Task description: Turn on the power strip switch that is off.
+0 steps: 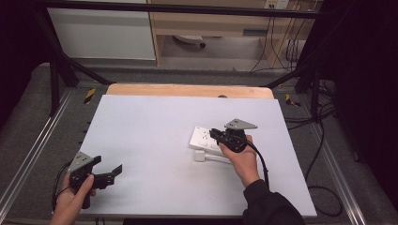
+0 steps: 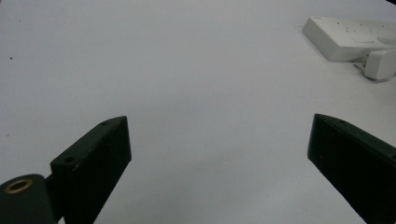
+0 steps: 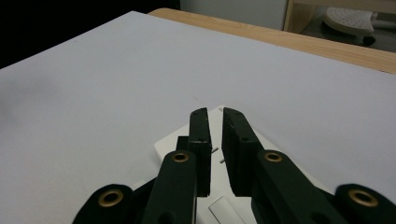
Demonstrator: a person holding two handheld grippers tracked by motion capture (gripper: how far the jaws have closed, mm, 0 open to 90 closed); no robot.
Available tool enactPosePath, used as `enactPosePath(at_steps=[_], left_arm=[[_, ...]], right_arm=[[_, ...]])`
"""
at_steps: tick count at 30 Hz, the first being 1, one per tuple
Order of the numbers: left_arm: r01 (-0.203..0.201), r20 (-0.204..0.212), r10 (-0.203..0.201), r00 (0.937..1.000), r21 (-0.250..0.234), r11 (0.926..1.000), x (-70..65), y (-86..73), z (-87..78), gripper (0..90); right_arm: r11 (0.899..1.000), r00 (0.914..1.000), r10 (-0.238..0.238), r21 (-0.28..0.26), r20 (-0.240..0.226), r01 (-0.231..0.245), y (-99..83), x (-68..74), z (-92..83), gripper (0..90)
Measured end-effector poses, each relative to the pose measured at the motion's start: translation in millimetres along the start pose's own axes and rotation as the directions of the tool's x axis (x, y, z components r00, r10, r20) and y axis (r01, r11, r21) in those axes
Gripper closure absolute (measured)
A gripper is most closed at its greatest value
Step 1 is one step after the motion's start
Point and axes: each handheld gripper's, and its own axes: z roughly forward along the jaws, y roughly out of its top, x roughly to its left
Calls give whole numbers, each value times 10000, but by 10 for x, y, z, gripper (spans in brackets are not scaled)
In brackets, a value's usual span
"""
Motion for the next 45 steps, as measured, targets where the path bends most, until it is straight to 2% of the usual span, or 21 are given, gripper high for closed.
enactPosePath(at_steps=[20,45], left_arm=[[-25,-15,25,10000,14,10000,1,-1,0,61],[-34,-4,34,10000,13,10000,2,-1,2,60]], right_arm=[[9971,9990,-248,705,-380,275,-199,134,218,867],[9947,9993,-350,964,-149,363,-276,124,350,899]])
